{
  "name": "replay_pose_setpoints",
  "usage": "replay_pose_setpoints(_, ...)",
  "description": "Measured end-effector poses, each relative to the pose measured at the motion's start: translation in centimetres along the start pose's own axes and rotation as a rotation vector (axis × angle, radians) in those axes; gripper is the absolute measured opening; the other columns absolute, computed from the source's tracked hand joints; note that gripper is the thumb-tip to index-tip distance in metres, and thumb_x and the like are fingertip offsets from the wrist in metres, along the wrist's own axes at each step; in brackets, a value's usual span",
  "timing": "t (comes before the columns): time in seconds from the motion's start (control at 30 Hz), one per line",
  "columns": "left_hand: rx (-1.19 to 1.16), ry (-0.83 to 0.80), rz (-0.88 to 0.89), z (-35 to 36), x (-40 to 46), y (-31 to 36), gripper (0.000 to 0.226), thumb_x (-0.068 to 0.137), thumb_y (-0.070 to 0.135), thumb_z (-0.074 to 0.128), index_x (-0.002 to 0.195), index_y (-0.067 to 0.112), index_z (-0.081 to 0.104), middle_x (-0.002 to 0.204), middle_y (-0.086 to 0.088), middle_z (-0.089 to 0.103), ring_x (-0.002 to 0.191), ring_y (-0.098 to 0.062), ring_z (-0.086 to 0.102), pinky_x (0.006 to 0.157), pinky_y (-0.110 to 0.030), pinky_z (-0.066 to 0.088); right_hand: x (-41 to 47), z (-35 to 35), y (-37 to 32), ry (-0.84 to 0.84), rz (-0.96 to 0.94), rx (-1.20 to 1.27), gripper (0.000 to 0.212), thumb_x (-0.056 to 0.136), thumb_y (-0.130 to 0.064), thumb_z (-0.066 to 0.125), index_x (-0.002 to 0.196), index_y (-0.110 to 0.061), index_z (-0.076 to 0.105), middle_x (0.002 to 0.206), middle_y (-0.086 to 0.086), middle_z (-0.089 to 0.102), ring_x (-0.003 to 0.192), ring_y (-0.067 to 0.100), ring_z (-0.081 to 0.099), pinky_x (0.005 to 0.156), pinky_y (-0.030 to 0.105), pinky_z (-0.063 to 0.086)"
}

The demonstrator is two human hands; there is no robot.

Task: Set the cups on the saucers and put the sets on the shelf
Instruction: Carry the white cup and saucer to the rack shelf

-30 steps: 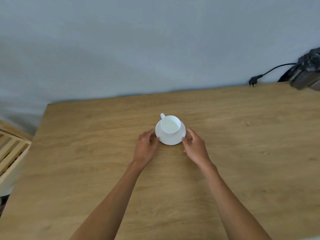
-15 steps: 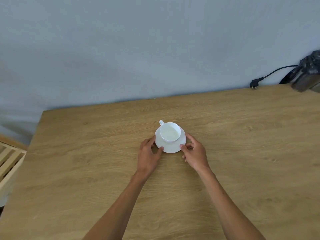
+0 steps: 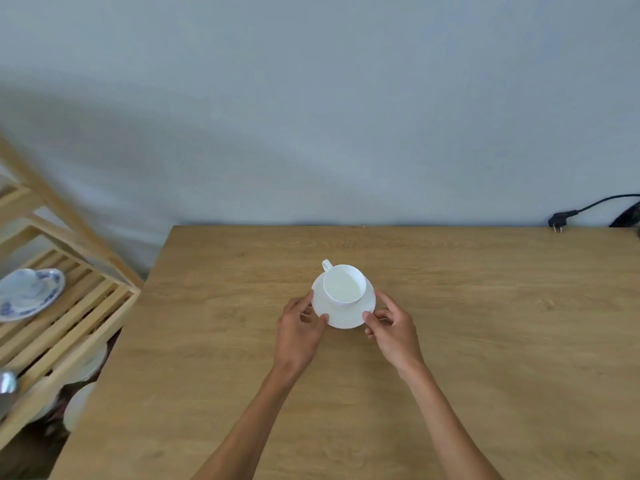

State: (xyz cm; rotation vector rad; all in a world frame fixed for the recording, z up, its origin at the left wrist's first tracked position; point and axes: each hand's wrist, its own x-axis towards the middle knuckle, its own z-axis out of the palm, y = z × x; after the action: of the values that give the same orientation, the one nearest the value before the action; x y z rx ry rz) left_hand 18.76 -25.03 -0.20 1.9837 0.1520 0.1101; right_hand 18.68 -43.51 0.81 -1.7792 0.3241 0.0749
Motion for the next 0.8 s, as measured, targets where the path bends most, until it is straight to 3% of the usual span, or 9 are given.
replay_pose_setpoints(0.13, -0.029, 0.082, -0.002, -5.3, -0.9, -0.7, 0.052, 0.081, 0.019, 0.073, 0.131, 0.021, 0.058, 0.108, 0.01, 0.059, 0.091, -0.003, 0.059, 0.08, -0.018, 0.05, -1.4, 4.1, -2.1, -0.091, -0.033, 0.036, 0.058, 0.091, -0.011, 0.07, 0.145, -0.021, 0.051, 0.075, -0.002, 0.073, 0.062, 0.01, 0.068, 0.073, 0.033, 0.061)
replay_pose_setpoints(0.43, -0.022, 0.291, -0.034, -18.0, -2.5, -4.5, 0.052, 0.081, 0.022, 0.073, 0.13, 0.023, 0.058, 0.108, 0.009, 0.061, 0.092, -0.005, 0.061, 0.085, -0.025, 0.052, -4.1, 16.2, -7.2, -0.292, -0.132, 0.022, 0.055, 0.091, -0.009, 0.07, 0.141, -0.022, 0.053, 0.076, 0.003, 0.072, 0.059, 0.009, 0.067, 0.061, 0.02, 0.056)
replay_pose_setpoints(0.6, 0.012, 0.374, -0.1, -24.4, -3.4, -7.2, 0.053, 0.083, 0.025, 0.071, 0.134, 0.026, 0.055, 0.112, 0.011, 0.06, 0.096, 0.0, 0.06, 0.083, -0.014, 0.048, -5.2, 23.3, -8.1, -0.4, -0.169, -0.026, 0.056, 0.091, -0.008, 0.07, 0.143, -0.019, 0.053, 0.071, 0.002, 0.07, 0.06, 0.01, 0.067, 0.063, 0.024, 0.059)
replay_pose_setpoints(0.8, 0.034, 0.457, -0.166, -31.8, -3.9, -11.6, 0.056, 0.084, 0.024, 0.071, 0.137, 0.026, 0.052, 0.117, 0.008, 0.057, 0.102, -0.006, 0.059, 0.094, -0.028, 0.052, -5.8, 32.8, -8.9, -0.531, -0.242, -0.125, 0.055, 0.091, -0.009, 0.07, 0.142, -0.021, 0.053, 0.077, 0.015, 0.073, 0.06, 0.011, 0.068, 0.072, 0.035, 0.062)
